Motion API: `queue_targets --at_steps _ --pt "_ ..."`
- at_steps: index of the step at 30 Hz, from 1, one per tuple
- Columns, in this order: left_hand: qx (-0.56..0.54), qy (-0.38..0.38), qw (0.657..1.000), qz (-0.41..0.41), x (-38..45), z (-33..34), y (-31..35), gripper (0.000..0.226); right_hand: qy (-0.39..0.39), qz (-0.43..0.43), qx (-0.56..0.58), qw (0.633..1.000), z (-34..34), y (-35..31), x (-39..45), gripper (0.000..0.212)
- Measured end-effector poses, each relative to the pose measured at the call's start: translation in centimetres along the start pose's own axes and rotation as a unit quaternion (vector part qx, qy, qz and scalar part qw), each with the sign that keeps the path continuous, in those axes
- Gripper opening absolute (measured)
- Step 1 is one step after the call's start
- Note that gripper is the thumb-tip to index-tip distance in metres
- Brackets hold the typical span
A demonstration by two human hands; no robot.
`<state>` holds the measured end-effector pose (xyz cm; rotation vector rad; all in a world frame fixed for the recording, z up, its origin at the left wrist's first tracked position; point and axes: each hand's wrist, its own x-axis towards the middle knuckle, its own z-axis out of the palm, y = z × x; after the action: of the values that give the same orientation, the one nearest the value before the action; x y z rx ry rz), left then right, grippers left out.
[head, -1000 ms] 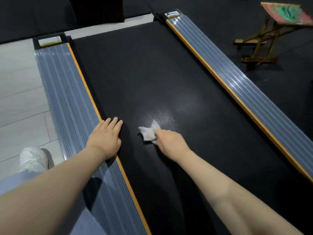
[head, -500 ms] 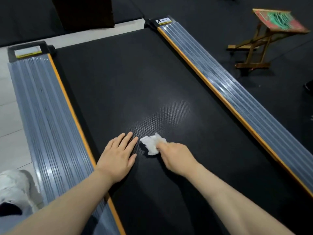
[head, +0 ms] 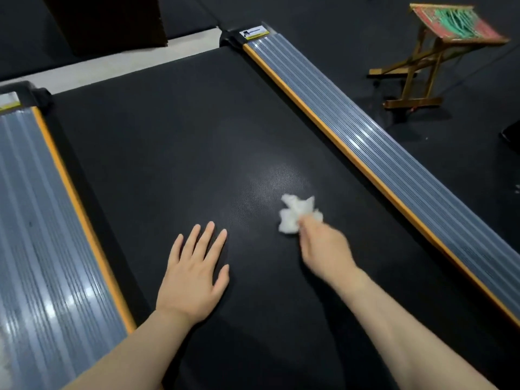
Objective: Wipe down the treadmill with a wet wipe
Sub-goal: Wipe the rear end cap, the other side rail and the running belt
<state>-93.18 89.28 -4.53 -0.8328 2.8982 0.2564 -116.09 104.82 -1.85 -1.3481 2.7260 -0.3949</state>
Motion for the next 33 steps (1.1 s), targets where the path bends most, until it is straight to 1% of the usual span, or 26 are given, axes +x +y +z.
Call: queue_targets --at_steps 1,2,3,4,6,8,10,11,13,15,16,17,19,20,21,22,23,24,25,26,27,28,30,31,32,33 --pt "-0.004 0.008 1.000 -0.001 0.1 0.1 -0.1 0.063 -0.049 -0.077 -0.009 0.996 0.0 -0.8 -0.9 0.017" --pt "-0.007 0.017 1.000 -0.003 0.2 0.2 -0.1 0.062 -0.089 -0.128 -0.021 0.988 -0.1 -0.4 -1.0 0.013" --pt "-0.010 0.021 1.000 -0.003 0.2 0.3 -0.2 0.062 -0.104 -0.135 -0.040 0.985 -0.6 0.6 -0.3 0.008" --pt "-0.012 0.024 1.000 -0.002 0.1 0.3 -0.3 0.061 -0.101 -0.098 -0.066 0.988 -1.3 2.3 0.7 0.009" --pt "-0.016 0.032 0.999 -0.002 0.2 0.4 -0.2 0.061 -0.038 0.041 -0.099 0.994 -2.7 7.0 3.2 0.012" --pt "-0.021 0.038 0.999 -0.001 0.3 0.3 -0.2 0.060 0.022 0.155 -0.118 0.981 -3.7 10.5 4.6 0.010" --pt "-0.027 0.039 0.999 0.001 0.3 0.3 -0.2 0.060 0.046 0.207 -0.143 0.967 -3.3 11.2 4.9 0.011" --pt "-0.029 0.037 0.999 0.001 0.3 0.4 -0.3 0.060 0.061 0.229 -0.133 0.962 -2.8 11.1 4.8 0.015" --pt "-0.029 0.038 0.999 0.001 0.3 0.4 -0.3 0.060 0.090 0.281 -0.078 0.952 -2.0 10.3 4.7 0.026" --pt "-0.032 0.039 0.999 0.001 0.3 0.4 -0.1 0.060 0.085 0.317 -0.030 0.944 -1.5 8.5 5.2 0.030" --pt "-0.034 0.040 0.999 0.004 0.4 0.4 -0.1 0.059 0.072 0.308 -0.026 0.948 -1.2 6.7 5.4 0.031" --pt "-0.041 0.044 0.998 0.007 0.5 0.4 -0.1 0.059 0.052 0.280 -0.027 0.958 -0.9 4.2 5.2 0.030" --pt "-0.096 0.048 0.994 0.009 0.6 -0.1 -0.4 0.058 0.003 0.183 -0.017 0.983 0.2 -2.0 3.5 0.022" --pt "-0.156 0.052 0.986 0.000 0.6 -0.5 -0.4 0.058 -0.024 0.123 -0.007 0.992 0.9 -5.3 2.1 0.019" --pt "-0.240 0.051 0.969 -0.022 0.6 -0.9 -0.6 0.057 -0.049 0.060 0.001 0.997 1.7 -8.8 0.4 0.018" --pt "-0.334 0.049 0.940 -0.053 0.3 -1.7 -0.9 0.057 -0.077 -0.001 0.004 0.997 2.2 -12.2 -1.5 0.021" --pt "-0.404 0.047 0.910 -0.081 0.0 -2.4 -1.6 0.057 -0.105 -0.058 0.013 0.993 2.6 -15.1 -3.5 0.026" --pt "-0.433 0.049 0.895 -0.095 -0.4 -3.1 -2.5 0.060 -0.132 -0.115 0.018 0.984 3.0 -17.3 -5.3 0.031" --pt "-0.418 0.058 0.902 -0.088 -0.9 -3.8 -3.6 0.063 -0.158 -0.175 0.012 0.972 3.3 -18.9 -6.8 0.037" --pt "-0.368 0.063 0.925 -0.072 -1.3 -4.4 -5.0 0.065 -0.177 -0.230 0.008 0.957 3.5 -19.8 -8.0 0.042" --pt "-0.286 0.062 0.955 -0.054 -1.8 -4.7 -6.5 0.066 -0.189 -0.278 0.008 0.942 3.8 -20.3 -8.8 0.043" --pt "-0.202 0.047 0.977 -0.043 -2.4 -5.0 -8.0 0.066 -0.188 -0.320 0.016 0.929 3.8 -20.3 -9.0 0.041" --pt "-0.105 -0.001 0.993 -0.045 -3.5 -5.4 -10.0 0.062 -0.170 -0.373 0.018 0.912 3.8 -19.6 -7.7 0.030" --pt "-0.079 -0.019 0.996 -0.042 -4.0 -5.3 -10.6 0.060 -0.154 -0.362 -0.015 0.919 3.7 -18.8 -6.1 0.027" --pt "-0.063 -0.022 0.997 -0.036 -4.4 -5.2 -10.7 0.057 -0.137 -0.313 -0.062 0.938 3.3 -17.2 -4.0 0.034" --pt "-0.056 -0.013 0.998 -0.032 -4.7 -4.9 -10.7 0.056 -0.114 -0.221 -0.098 0.964 2.8 -15.1 -1.8 0.048"
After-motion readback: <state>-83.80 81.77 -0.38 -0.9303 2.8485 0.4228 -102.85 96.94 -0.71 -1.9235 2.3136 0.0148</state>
